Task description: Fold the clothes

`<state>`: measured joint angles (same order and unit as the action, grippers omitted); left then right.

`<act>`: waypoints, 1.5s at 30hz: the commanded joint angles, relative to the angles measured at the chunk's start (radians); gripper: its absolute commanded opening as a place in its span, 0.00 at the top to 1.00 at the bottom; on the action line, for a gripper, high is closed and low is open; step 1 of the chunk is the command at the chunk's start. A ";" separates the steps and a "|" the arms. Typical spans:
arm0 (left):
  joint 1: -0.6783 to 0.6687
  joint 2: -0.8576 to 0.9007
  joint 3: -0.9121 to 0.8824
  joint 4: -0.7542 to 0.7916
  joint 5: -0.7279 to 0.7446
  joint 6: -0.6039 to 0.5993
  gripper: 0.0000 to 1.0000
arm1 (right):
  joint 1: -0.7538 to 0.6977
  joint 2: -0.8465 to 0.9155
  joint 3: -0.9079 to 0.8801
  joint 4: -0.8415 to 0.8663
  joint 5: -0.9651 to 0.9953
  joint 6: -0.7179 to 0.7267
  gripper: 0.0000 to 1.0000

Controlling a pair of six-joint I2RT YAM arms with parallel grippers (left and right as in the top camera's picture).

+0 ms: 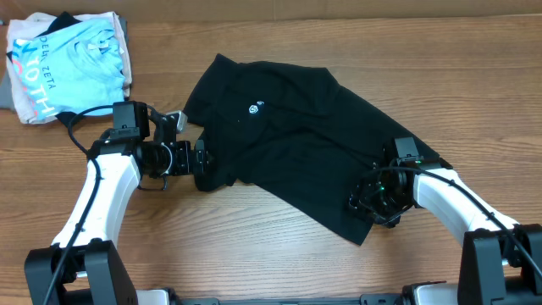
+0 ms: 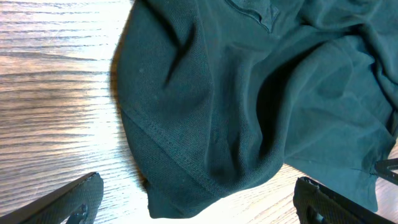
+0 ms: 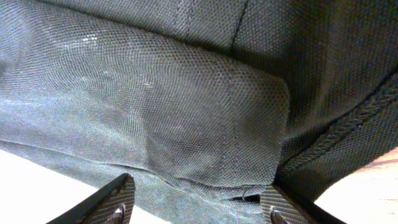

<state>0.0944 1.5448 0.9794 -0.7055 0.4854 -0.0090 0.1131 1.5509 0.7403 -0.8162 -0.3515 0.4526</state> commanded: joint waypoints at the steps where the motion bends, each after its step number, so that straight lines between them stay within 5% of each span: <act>1: 0.010 0.005 0.024 0.004 -0.019 -0.014 0.00 | 0.006 -0.002 -0.014 0.023 0.055 -0.003 0.33; 21: 0.010 0.005 0.024 0.003 -0.025 -0.014 0.00 | 0.004 -0.002 -0.014 0.074 0.119 0.046 0.39; 32: 0.010 0.005 0.024 0.005 -0.026 -0.013 0.00 | 0.004 -0.002 0.002 0.018 0.115 0.076 0.51; 45: 0.010 0.005 0.024 0.006 -0.025 -0.013 0.00 | 0.005 -0.002 0.002 0.034 0.111 0.076 0.78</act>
<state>0.0944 1.5448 0.9798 -0.7025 0.4667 -0.0090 0.1184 1.5475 0.7410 -0.7902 -0.2539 0.5259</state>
